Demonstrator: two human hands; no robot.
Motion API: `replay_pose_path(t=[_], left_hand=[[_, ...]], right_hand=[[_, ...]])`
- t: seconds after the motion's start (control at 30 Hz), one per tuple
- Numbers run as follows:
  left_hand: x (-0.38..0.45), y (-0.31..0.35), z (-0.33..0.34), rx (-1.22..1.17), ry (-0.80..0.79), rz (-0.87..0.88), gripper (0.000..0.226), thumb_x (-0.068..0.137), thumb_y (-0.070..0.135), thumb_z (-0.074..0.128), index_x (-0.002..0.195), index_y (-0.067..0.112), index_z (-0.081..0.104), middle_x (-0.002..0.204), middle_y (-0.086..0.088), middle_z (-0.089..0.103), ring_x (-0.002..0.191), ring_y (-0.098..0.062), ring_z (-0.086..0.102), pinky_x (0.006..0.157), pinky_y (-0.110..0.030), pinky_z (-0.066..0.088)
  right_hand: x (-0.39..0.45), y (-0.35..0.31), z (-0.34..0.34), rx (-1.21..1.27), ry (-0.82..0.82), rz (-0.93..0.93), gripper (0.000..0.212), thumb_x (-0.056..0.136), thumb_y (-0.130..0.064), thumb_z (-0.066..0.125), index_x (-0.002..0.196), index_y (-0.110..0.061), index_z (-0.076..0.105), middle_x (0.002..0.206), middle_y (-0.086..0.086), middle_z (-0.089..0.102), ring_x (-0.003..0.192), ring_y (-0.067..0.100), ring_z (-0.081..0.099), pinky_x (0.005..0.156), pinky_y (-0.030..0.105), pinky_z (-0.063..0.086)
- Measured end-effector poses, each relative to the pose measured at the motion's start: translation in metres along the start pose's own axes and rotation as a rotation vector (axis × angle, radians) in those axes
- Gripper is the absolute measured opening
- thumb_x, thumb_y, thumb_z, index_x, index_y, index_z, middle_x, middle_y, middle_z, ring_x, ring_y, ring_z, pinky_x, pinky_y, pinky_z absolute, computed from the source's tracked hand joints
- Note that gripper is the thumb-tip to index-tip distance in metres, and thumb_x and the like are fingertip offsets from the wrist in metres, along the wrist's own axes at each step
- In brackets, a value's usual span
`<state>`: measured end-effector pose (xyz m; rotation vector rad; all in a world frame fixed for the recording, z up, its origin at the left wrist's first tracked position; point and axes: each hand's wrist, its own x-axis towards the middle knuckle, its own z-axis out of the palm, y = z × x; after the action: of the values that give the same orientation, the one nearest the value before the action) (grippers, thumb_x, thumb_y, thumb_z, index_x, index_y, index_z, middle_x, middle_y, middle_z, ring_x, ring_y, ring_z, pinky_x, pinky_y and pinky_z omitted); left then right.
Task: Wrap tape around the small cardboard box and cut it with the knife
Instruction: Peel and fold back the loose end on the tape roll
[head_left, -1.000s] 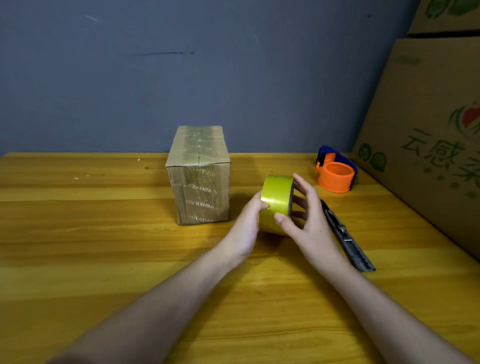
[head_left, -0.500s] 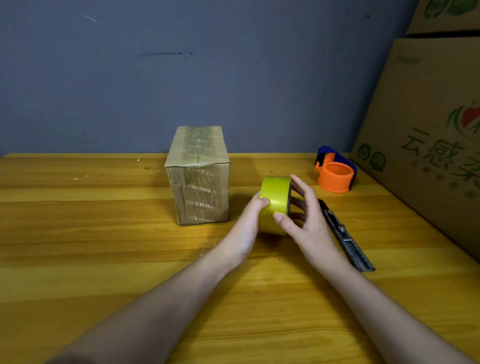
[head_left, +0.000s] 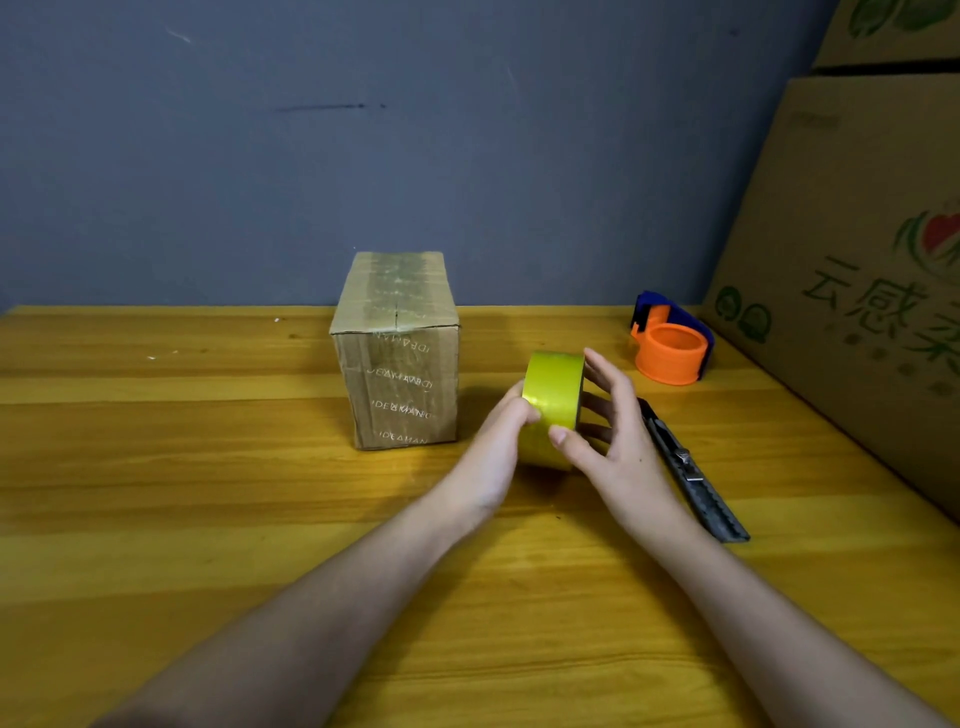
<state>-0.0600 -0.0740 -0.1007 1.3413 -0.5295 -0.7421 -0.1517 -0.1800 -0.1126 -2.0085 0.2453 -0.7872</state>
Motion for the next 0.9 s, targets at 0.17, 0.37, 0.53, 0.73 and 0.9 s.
replay_pose_path(t=[0.17, 0.37, 0.53, 0.73, 0.9], left_hand=[[-0.006, 0.009, 0.008, 0.133, -0.133, 0.244, 0.049, 0.054, 0.016, 0.051, 0.103, 0.026, 0.053, 0.093, 0.009, 0.061, 0.085, -0.003, 0.054, 0.072, -0.012, 0.043], [-0.010, -0.010, 0.004, 0.349, -0.090, 0.420, 0.051, 0.066, 0.024, 0.065, 0.113, 0.026, 0.047, 0.097, 0.014, 0.060, 0.086, 0.002, 0.055, 0.082, -0.017, 0.045], [-0.010, -0.012, 0.003, 0.476, 0.036, 0.449, 0.057, 0.064, 0.034, 0.064, 0.117, 0.019, 0.048, 0.090, 0.014, 0.059, 0.079, -0.002, 0.053, 0.077, -0.024, 0.047], [-0.012, -0.010, 0.004, 0.618, 0.106, 0.453, 0.074, 0.059, 0.046, 0.056, 0.128, 0.023, 0.044, 0.106, 0.001, 0.065, 0.100, -0.024, 0.061, 0.088, -0.040, 0.050], [-0.010, -0.011, 0.005, 0.729, 0.123, 0.418, 0.080, 0.056, 0.052, 0.054, 0.130, 0.025, 0.039, 0.103, -0.005, 0.067, 0.095, -0.031, 0.063, 0.081, -0.042, 0.052]], right_hand=[[0.001, -0.003, -0.003, 0.082, 0.011, 0.013, 0.080, 0.070, -0.055, 0.056, 0.142, -0.036, 0.029, 0.139, -0.004, 0.043, 0.124, -0.002, 0.043, 0.098, 0.018, 0.042], [0.000, -0.004, -0.006, -0.132, 0.015, -0.022, 0.074, 0.077, -0.058, 0.048, 0.143, -0.030, 0.031, 0.139, -0.004, 0.042, 0.125, 0.004, 0.043, 0.105, 0.027, 0.038], [0.001, -0.016, -0.012, -0.380, 0.057, -0.321, 0.041, 0.087, -0.041, 0.054, 0.127, -0.031, 0.055, 0.132, -0.011, 0.047, 0.124, 0.006, 0.043, 0.105, 0.028, 0.036], [0.000, -0.019, -0.013, -0.408, 0.102, -0.415, 0.028, 0.086, -0.031, 0.060, 0.113, -0.024, 0.067, 0.118, -0.010, 0.053, 0.111, 0.011, 0.050, 0.096, 0.019, 0.036], [0.000, -0.024, -0.013, -0.384, 0.133, -0.392, 0.018, 0.082, -0.022, 0.069, 0.100, -0.023, 0.070, 0.104, -0.006, 0.057, 0.101, 0.015, 0.053, 0.092, 0.013, 0.031]])
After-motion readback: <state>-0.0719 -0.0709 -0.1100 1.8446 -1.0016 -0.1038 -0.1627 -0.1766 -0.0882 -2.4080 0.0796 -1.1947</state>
